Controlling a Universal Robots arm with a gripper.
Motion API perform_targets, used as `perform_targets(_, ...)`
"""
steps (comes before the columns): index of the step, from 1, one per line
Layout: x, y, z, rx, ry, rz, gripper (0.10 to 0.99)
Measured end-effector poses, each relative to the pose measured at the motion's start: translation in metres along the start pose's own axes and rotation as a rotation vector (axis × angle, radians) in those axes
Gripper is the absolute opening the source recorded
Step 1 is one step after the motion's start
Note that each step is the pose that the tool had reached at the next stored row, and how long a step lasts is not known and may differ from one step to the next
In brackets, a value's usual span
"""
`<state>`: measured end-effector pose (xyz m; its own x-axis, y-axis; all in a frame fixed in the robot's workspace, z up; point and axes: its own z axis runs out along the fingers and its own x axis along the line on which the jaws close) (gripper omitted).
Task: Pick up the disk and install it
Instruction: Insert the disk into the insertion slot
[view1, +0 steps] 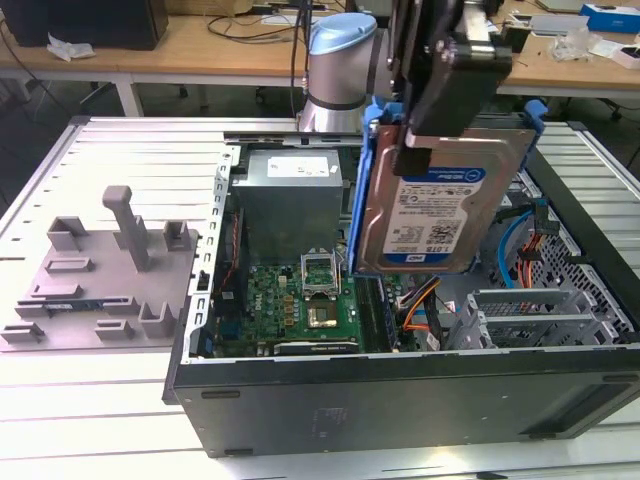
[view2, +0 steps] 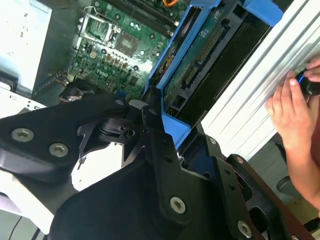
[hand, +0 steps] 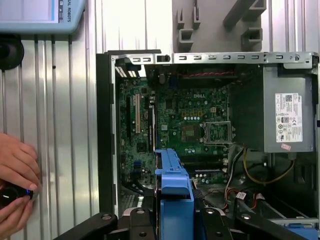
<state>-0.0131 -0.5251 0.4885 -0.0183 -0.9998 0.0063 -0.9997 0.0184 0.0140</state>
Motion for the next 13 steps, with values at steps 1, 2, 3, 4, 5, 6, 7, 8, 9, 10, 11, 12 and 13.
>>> perform_targets(1, -0.0001, -0.0011, 0.0, 0.0, 0.0001, -0.005, 0.365)
perform_targets(2, -0.0002, -0.0024, 0.0001, 0.0, 0.0004, -0.023, 0.365)
perform_targets(3, -0.0002, -0.0035, 0.0, 0.0, 0.0007, -0.035, 0.365)
perform_targets(4, -0.0003, -0.0059, 0.0001, 0.0, 0.0007, -0.043, 0.365)
perform_targets(5, -0.0004, -0.0103, 0.0, 0.0, 0.0009, -0.048, 0.365)
perform_targets(6, -0.0004, -0.0163, -0.0001, 0.0, 0.0008, -0.05, 0.365)
perform_targets(7, -0.0002, -0.0219, -0.0001, 0.0, 0.0008, -0.052, 0.365)
perform_targets(8, 0.0003, -0.0285, -0.0003, 0.0, 0.001, -0.053, 0.365)
perform_targets(9, 0.0008, -0.0311, -0.0003, 0.0, 0.0009, -0.053, 0.365)
perform_targets(10, 0.0013, -0.0338, -0.0004, 0.0, 0.001, -0.053, 0.365)
perform_targets(11, 0.0021, -0.0369, -0.0004, 0.0, 0.0009, -0.053, 0.365)
perform_targets(12, 0.0028, -0.0391, -0.0004, 0.0, 0.0007, -0.053, 0.365)
perform_targets(13, 0.0039, -0.0429, -0.0004, 0.0, -0.0006, -0.053, 0.365)
